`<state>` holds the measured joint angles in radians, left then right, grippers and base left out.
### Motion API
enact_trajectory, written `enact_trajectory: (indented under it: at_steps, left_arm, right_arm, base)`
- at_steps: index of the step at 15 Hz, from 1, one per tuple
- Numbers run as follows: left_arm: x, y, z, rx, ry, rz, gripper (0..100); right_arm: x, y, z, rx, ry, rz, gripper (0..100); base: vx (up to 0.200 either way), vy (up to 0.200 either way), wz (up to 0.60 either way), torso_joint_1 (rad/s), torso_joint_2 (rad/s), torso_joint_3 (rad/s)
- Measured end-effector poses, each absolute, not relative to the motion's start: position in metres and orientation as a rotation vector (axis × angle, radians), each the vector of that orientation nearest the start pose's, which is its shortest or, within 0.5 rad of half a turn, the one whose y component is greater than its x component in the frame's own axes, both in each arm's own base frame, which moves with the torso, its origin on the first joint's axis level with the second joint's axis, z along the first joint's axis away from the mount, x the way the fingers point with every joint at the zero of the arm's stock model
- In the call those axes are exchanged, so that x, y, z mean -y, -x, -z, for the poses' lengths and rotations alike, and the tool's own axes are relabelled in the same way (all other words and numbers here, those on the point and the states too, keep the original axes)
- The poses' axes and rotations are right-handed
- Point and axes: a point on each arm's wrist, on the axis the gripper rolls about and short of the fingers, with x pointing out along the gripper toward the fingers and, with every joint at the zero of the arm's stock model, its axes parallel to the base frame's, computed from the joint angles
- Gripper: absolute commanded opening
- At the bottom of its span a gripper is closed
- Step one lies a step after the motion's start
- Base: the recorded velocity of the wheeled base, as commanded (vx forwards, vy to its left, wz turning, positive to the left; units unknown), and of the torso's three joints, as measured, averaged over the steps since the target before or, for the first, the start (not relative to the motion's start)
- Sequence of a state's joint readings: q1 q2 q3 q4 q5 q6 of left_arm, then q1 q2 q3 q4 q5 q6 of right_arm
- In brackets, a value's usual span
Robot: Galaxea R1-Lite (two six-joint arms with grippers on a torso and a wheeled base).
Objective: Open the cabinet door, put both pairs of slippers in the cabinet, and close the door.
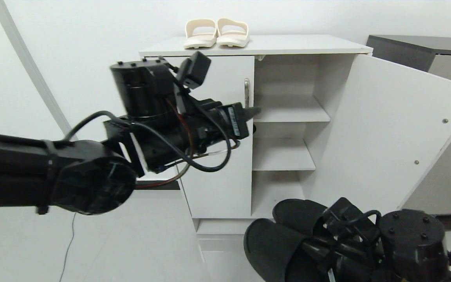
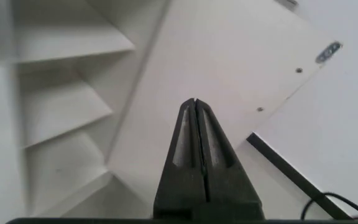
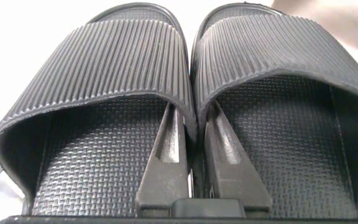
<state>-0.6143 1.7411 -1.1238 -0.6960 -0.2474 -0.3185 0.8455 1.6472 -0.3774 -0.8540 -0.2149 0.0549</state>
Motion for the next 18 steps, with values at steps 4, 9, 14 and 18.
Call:
enact_trajectory:
  at_steps: [4, 9, 14, 18]
  left_arm:
    - [0.129, -0.232, -0.271, -0.067, 0.31, 0.689, 0]
    - [0.06, -0.129, -0.26, -0.056, 0.251, 0.429, 0]
    - [0.004, -0.024, -0.212, -0.029, 0.175, 0.173, 0]
    - [-0.008, 0.022, -0.146, -0.022, 0.137, -0.074, 0]
  right_arm:
    - [-0.188, -0.205, -0.117, -0.346, 0.045, -0.349, 0]
    - [-0.189, -0.229, -0.114, -0.326, 0.018, -0.26, 0]
    - [-0.191, -0.229, -0.112, -0.331, 0.022, -0.265, 0]
    - [-0.192, -0.228, -0.11, -0.335, 0.025, -0.265, 0]
  base:
    - [0.0, 0.0, 0.0, 0.0, 0.0, 0.0]
    - [0.0, 0.0, 0.0, 0.0, 0.0, 0.0]
    - [0.0, 0.0, 0.0, 0.0, 0.0, 0.0]
    - [0.0, 0.0, 0.0, 0.0, 0.0, 0.0]
